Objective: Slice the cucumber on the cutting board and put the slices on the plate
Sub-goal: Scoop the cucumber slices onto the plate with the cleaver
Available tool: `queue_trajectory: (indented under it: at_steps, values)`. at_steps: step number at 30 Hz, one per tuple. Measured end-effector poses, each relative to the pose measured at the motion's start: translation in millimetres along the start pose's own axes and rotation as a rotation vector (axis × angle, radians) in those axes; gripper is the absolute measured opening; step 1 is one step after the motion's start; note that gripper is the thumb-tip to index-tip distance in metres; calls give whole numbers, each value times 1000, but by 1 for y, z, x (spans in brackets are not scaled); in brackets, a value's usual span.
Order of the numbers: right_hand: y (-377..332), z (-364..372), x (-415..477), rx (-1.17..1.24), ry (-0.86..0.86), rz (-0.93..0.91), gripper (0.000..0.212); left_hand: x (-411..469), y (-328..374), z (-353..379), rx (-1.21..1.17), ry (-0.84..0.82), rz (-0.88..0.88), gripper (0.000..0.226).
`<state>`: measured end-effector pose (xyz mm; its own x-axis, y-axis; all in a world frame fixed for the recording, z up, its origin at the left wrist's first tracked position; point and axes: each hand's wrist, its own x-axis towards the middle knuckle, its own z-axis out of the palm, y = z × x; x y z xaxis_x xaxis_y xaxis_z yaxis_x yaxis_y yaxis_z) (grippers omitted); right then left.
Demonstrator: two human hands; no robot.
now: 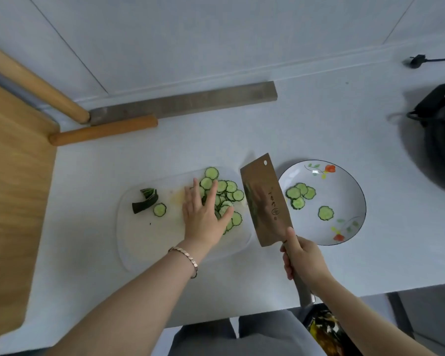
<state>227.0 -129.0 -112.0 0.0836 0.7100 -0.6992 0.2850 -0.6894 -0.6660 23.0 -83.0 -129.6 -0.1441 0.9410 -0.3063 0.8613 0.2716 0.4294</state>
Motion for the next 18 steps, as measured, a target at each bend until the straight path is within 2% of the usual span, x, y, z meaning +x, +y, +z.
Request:
queue_trajectory:
  at_steps: [4, 12, 16, 18]
  values:
    - [3, 1, 4, 19, -7, 5, 51, 4, 0, 8, 7, -10, -30, 69]
    - [3, 3, 9, 172, -79, 138, 48, 16, 7, 13, -2, -16, -36, 62]
    - [6, 15, 12, 127, -131, 143, 49, 16, 12, 21, 26, 73, -46, 60]
    - [6, 24, 14, 107, -161, 141, 50, 17, 12, 25, 32, 134, -29, 66]
